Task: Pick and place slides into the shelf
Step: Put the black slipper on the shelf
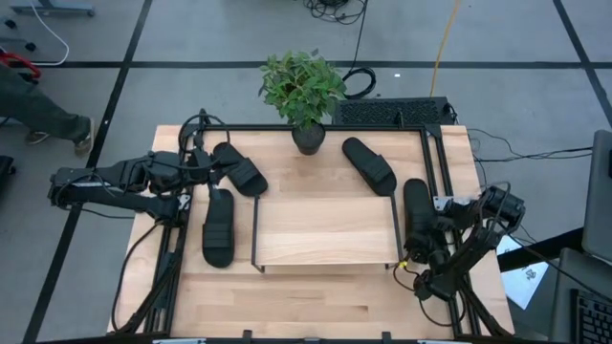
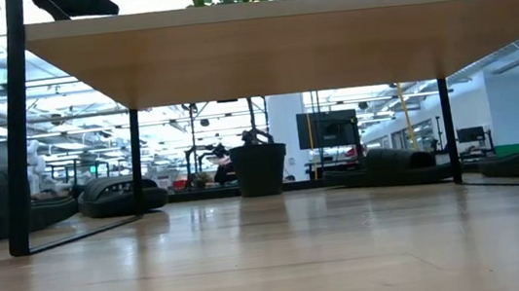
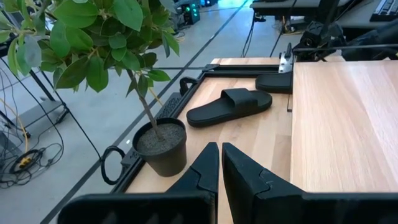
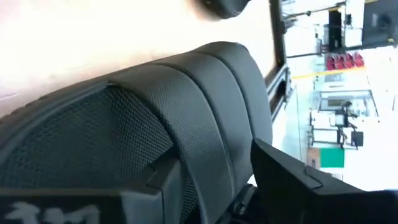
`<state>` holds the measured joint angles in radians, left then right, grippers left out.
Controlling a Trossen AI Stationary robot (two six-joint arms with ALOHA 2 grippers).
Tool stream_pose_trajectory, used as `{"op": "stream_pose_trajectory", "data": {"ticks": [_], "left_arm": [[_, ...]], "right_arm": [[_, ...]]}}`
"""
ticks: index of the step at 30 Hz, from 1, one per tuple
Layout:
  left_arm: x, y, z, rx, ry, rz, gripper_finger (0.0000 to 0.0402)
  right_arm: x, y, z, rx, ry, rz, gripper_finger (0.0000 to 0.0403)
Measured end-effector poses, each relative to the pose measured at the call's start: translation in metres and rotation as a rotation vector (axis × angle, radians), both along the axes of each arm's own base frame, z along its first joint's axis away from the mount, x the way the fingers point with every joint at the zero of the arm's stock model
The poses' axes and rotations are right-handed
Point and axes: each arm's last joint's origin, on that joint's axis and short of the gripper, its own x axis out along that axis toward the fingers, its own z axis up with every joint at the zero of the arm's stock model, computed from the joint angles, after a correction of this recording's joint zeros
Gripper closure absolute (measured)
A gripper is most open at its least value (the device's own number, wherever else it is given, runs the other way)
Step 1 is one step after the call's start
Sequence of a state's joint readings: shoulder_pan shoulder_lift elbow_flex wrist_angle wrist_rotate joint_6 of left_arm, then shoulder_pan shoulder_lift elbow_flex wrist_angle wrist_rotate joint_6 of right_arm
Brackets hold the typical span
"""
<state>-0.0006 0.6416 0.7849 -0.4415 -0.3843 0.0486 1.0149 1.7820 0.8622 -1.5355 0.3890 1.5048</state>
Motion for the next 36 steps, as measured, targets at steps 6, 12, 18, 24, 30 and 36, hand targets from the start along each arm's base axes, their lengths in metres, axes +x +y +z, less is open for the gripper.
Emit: {"op": "stream_pose_trajectory", "data": {"ticks": [6,12,18,24,30,36], "left_arm": [[0.000,0.000,0.000,-0.001,0.005,0.000,0.0380],[-0.001,0.000,-0.002,-0.005,0.024,0.002,0.0380],[-0.001,0.000,-0.003,-0.023,0.026,0.007,0.0380],[-0.001,0.000,-0.003,-0.025,0.025,0.007,0.0380],[-0.001,0.000,-0.003,-0.025,0.024,0.007,0.0380],[-0.001,0.000,-0.003,-0.031,0.020,0.009,0.0380]], "right_arm": [[0.001,-0.008,-0.001,-0.035,-0.019,-0.052,0.0293],[0.001,-0.009,0.001,-0.062,-0.052,-0.075,0.0393],[0.002,-0.009,0.001,-0.071,-0.091,-0.066,0.0398],[0.006,-0.012,0.001,-0.068,-0.050,-0.038,0.0400],[0.013,-0.007,0.005,-0.043,0.009,0.028,0.0401],[0.018,0.010,0.015,0.030,0.053,0.110,0.0401]]}}
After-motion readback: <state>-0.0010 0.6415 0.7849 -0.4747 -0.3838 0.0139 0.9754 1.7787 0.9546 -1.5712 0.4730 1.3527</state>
